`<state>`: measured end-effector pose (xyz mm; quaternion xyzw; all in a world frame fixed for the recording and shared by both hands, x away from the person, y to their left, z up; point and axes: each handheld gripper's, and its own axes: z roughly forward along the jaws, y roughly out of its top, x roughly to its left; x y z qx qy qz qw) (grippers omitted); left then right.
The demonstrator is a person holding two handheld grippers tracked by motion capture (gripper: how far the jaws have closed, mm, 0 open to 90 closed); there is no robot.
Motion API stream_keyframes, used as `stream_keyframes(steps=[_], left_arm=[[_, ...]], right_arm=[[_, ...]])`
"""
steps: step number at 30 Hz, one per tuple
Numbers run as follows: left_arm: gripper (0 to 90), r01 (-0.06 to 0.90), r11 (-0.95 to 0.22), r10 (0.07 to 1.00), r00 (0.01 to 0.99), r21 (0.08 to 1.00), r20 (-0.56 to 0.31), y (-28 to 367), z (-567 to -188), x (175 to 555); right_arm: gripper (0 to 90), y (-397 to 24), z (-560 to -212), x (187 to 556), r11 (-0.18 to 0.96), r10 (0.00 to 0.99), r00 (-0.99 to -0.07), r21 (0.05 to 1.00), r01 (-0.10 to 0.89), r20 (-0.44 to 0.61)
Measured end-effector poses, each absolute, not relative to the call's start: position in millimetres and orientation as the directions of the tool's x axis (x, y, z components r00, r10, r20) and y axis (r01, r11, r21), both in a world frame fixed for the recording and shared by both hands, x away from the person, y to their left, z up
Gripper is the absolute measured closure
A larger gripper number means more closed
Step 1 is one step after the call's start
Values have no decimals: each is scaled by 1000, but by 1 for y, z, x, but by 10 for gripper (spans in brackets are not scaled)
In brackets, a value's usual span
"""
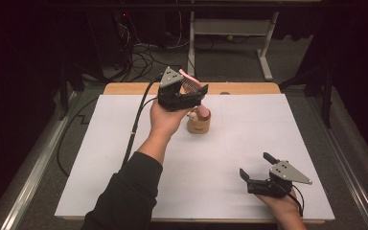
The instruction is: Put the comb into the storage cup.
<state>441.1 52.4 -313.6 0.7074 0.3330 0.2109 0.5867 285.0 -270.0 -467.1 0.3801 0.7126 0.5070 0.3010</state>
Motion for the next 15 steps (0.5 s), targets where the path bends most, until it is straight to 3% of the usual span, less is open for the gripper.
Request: stream_keyframes(steps=[15], left_arm=[[185,236,-104,734,674,966,-85,44,-321,447]], right_arm=[[3,-269,-463,283,182,841,-540,960,213,-39]])
